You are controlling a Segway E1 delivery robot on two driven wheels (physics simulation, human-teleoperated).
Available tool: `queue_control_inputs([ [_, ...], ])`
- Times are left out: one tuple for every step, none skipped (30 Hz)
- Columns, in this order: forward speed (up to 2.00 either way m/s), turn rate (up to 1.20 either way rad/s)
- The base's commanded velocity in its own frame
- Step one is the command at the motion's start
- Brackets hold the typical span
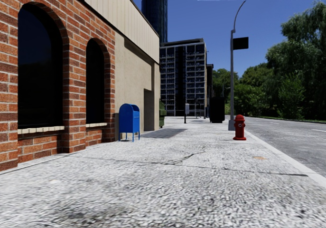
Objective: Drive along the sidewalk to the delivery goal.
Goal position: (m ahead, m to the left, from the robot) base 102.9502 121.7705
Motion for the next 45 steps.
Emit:
queue_control_inputs([
  [2.0,-0.41],
  [2.0,-0.41],
  [2.0,-0.41],
  [2.0,-0.41],
  [2.0,-0.41],
  [2.0,-0.41],
  [2.0,-0.41],
  [2.0,-0.41],
  [2.0,-0.41],
  [2.0,-0.41],
  [2.0,-0.41],
  [2.0,-0.41],
  [2.0,-0.41],
  [2.0,-0.41],
  [2.0,-0.41],
  [2.0,-0.41],
  [2.0,-0.41],
  [2.0,-0.4],
  [2.0,-0.24],
  [2.0,-0.24],
  [2.0,0.0],
  [2.0,0.0],
  [2.0,0.0],
  [2.0,0.0],
  [2.0,0.0],
  [2.0,0.0],
  [2.0,0.0],
  [2.0,0.0],
  [2.0,0.0],
  [2.0,0.0],
  [2.0,0.0],
  [2.0,0.0],
  [2.0,0.0],
  [2.0,0.0],
  [2.0,0.0],
  [2.0,0.0],
  [2.0,0.0],
  [2.0,0.0],
  [2.0,0.0],
  [2.0,0.0],
  [2.0,0.0],
  [2.0,0.0],
  [2.0,0.0],
  [2.0,0.0],
  [2.0,0.0],
])
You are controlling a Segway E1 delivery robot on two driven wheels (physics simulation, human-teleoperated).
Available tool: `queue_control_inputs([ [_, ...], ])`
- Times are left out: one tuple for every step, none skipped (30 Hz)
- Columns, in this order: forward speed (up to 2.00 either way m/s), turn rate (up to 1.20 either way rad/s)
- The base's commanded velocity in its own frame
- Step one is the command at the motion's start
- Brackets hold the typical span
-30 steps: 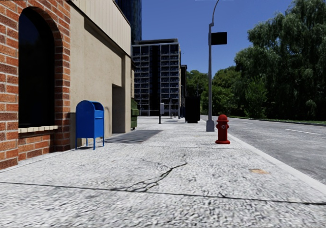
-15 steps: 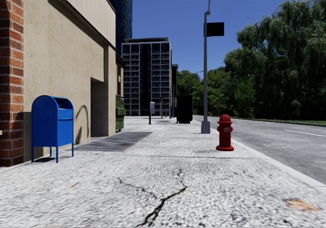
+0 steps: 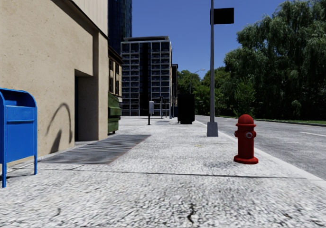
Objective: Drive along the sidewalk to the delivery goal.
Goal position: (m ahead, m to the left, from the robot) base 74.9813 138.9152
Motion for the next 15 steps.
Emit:
queue_control_inputs([
  [2.0,0.0],
  [2.0,0.0],
  [2.0,0.0],
  [2.0,0.0],
  [2.0,0.0],
  [2.0,0.0],
  [2.0,0.0],
  [2.0,0.0],
  [2.0,0.0],
  [2.0,0.0],
  [2.0,0.0],
  [2.0,0.0],
  [2.0,0.0],
  [2.0,0.0],
  [2.0,0.0],
])
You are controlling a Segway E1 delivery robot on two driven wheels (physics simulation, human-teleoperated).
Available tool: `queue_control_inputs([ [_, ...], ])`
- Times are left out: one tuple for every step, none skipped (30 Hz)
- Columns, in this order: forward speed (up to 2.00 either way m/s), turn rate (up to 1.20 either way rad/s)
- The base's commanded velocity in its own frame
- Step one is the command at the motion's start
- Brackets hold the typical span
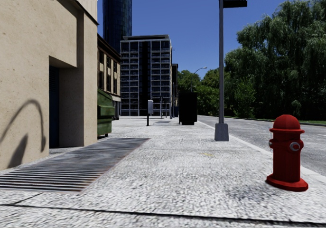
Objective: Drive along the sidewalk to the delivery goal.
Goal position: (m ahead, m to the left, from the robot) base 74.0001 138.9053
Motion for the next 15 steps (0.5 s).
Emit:
queue_control_inputs([
  [2.0,0.0],
  [2.0,0.0],
  [2.0,0.0],
  [2.0,0.0],
  [2.0,0.0],
  [2.0,0.0],
  [2.0,0.0],
  [2.0,0.0],
  [2.0,0.0],
  [2.0,0.0],
  [2.0,0.0],
  [2.0,0.0],
  [2.0,0.0],
  [2.0,0.0],
  [2.0,0.0],
])
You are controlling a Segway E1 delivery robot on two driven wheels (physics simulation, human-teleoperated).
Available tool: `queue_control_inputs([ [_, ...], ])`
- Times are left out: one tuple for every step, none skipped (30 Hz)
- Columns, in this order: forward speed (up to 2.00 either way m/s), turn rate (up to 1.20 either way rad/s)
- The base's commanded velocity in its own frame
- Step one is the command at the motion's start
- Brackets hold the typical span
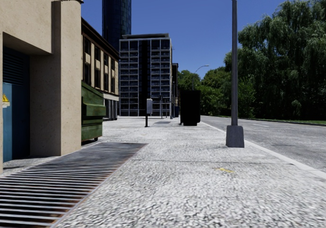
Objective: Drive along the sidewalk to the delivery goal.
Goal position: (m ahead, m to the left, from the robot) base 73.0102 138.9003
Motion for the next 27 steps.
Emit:
queue_control_inputs([
  [2.0,0.0],
  [2.0,0.0],
  [2.0,0.0],
  [2.0,0.0],
  [2.0,0.0],
  [2.0,0.0],
  [2.0,0.0],
  [2.0,0.0],
  [2.0,0.0],
  [2.0,0.0],
  [2.0,0.0],
  [2.0,0.0],
  [2.0,0.0],
  [2.0,0.0],
  [2.0,0.0],
  [2.0,0.0],
  [2.0,0.0],
  [2.0,0.0],
  [2.0,0.0],
  [2.0,0.0],
  [2.0,0.0],
  [2.0,0.0],
  [2.0,0.0],
  [2.0,0.0],
  [2.0,0.0],
  [2.0,0.0],
  [2.0,0.0],
])
